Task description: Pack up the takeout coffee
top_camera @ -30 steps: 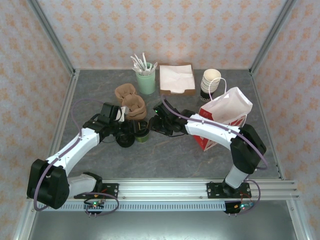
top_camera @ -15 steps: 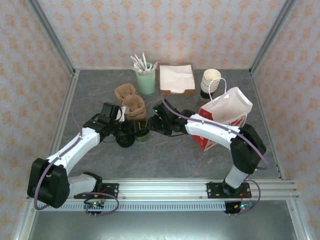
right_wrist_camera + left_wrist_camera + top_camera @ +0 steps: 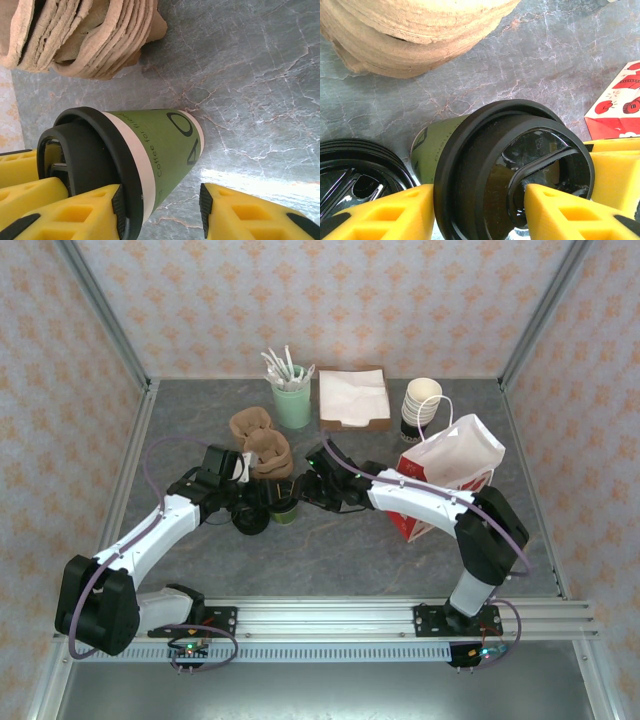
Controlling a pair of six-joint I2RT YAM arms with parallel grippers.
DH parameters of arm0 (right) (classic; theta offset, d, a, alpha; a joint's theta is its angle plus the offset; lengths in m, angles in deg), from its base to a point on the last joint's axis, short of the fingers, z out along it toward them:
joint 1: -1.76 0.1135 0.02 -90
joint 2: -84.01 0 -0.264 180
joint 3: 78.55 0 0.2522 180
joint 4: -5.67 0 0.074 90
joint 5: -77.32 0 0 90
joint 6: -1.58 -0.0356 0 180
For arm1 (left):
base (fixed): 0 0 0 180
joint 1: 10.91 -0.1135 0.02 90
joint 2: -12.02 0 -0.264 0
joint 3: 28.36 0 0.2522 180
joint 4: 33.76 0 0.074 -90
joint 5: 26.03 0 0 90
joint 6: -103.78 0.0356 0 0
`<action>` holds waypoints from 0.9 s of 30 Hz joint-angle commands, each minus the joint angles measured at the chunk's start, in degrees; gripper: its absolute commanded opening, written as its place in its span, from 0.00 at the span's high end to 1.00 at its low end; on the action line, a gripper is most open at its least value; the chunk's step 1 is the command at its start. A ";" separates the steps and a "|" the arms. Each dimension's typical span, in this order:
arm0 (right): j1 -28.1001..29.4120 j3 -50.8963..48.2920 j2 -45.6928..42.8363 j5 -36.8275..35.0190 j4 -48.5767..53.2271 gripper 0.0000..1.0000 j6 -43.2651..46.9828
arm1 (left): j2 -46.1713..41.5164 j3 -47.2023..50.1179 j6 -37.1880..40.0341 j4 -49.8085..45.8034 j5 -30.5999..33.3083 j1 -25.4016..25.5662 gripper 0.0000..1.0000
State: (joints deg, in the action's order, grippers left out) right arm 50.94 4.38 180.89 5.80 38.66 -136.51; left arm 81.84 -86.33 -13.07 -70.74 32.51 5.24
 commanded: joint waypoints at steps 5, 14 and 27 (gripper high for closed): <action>-0.15 -5.86 1.89 -1.65 -0.39 0.56 -2.07 | 1.43 3.31 1.89 -0.78 1.88 0.91 0.51; -0.26 -6.50 2.73 -0.99 -1.40 0.56 -2.53 | 2.09 6.64 1.28 0.85 2.16 0.91 0.51; -0.50 0.50 0.24 -2.37 4.08 0.55 0.91 | -1.44 2.28 0.05 -1.00 0.47 0.91 0.49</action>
State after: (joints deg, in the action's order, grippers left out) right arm 50.68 2.72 180.50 6.19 37.00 -137.24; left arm 80.49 -82.94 -13.31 -65.21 32.88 5.26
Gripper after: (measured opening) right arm 0.451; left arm 0.508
